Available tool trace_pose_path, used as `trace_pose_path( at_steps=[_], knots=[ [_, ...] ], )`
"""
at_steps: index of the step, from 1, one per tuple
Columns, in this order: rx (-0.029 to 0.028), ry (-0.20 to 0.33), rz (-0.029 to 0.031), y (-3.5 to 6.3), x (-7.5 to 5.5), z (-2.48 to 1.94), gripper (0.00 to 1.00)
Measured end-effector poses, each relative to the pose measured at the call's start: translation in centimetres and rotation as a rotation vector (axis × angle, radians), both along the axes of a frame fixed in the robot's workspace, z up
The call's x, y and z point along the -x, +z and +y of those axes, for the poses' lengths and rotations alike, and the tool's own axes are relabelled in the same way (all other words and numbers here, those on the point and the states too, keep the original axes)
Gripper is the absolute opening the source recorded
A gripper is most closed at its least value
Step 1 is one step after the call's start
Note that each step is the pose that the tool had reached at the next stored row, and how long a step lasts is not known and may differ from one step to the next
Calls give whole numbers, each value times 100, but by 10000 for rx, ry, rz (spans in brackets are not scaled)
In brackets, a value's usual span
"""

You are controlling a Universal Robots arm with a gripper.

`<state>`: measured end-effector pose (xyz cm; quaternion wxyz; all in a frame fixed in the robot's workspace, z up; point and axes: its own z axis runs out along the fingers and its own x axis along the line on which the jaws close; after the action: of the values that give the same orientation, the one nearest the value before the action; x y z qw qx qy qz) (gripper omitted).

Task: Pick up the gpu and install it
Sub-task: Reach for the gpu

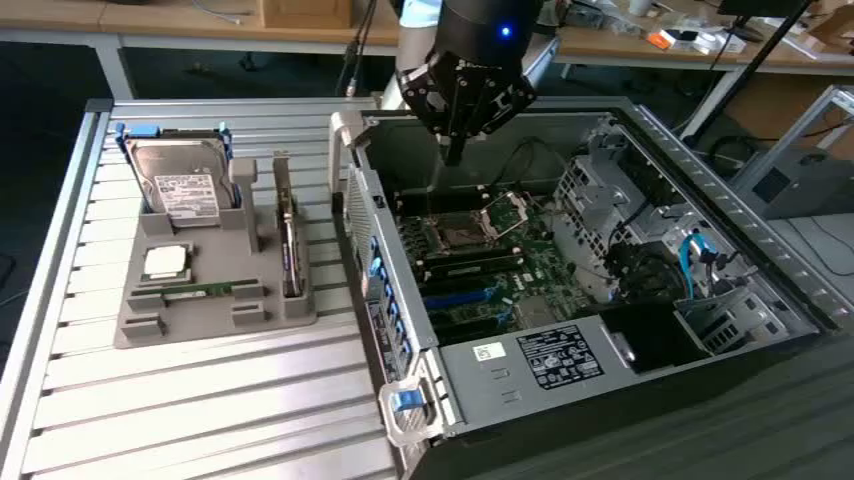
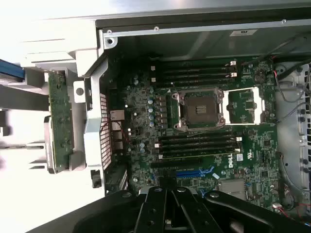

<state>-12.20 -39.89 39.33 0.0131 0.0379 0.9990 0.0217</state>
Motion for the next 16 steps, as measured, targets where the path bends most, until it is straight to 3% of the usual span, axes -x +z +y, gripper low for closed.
trace_pose_path(
  at_steps=[16],
  knots=[
    [0,0,0,0,125,0,11]
  ],
)
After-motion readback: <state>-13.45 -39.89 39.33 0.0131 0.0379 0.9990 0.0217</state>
